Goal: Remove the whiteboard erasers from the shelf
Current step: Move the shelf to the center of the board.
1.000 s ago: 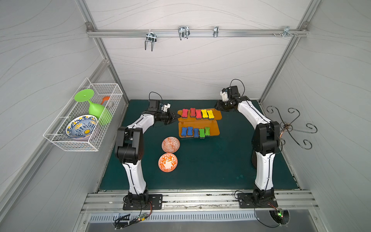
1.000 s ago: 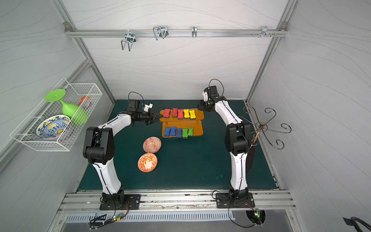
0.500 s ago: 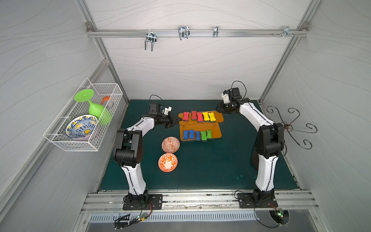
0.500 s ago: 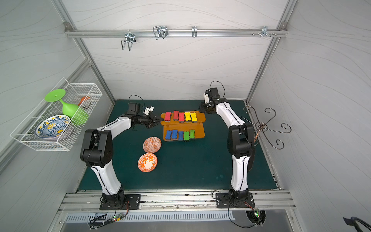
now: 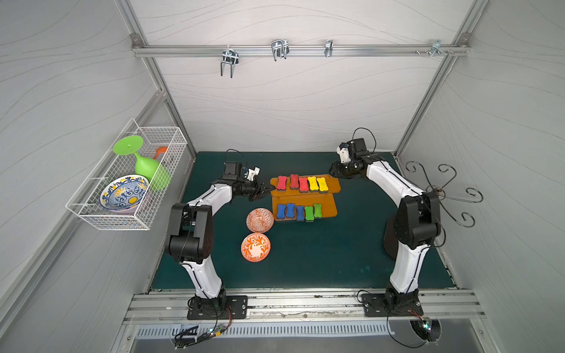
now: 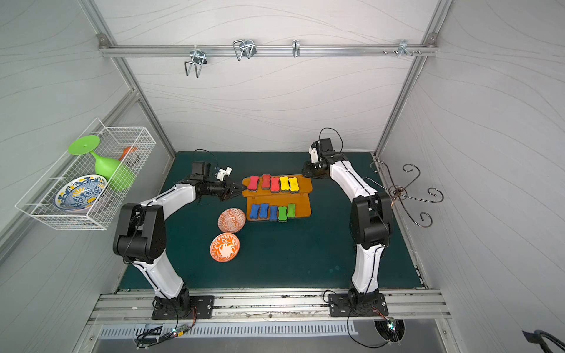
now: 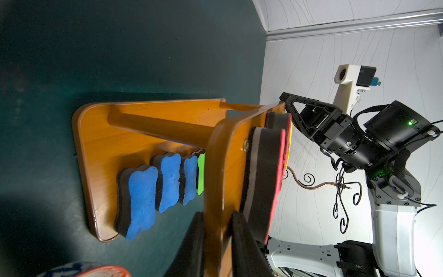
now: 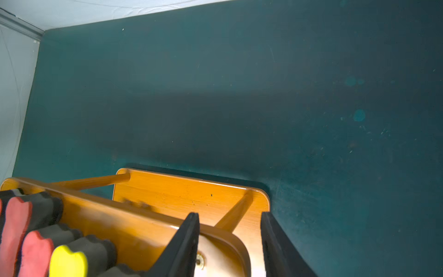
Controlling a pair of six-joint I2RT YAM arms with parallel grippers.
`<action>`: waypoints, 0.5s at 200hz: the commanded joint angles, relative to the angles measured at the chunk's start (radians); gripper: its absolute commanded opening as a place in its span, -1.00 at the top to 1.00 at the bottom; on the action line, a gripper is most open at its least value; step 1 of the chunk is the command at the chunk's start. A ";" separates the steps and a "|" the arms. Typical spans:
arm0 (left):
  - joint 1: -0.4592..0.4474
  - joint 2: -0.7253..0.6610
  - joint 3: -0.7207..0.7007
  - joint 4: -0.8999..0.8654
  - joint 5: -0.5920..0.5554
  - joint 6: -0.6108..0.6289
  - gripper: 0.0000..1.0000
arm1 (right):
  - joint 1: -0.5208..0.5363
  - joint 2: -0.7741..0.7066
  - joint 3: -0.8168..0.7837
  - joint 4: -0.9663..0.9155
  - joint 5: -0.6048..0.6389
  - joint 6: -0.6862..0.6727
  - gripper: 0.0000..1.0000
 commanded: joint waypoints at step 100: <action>0.018 -0.131 -0.012 -0.161 -0.209 0.073 0.17 | -0.005 -0.064 0.074 -0.085 0.047 -0.007 -0.17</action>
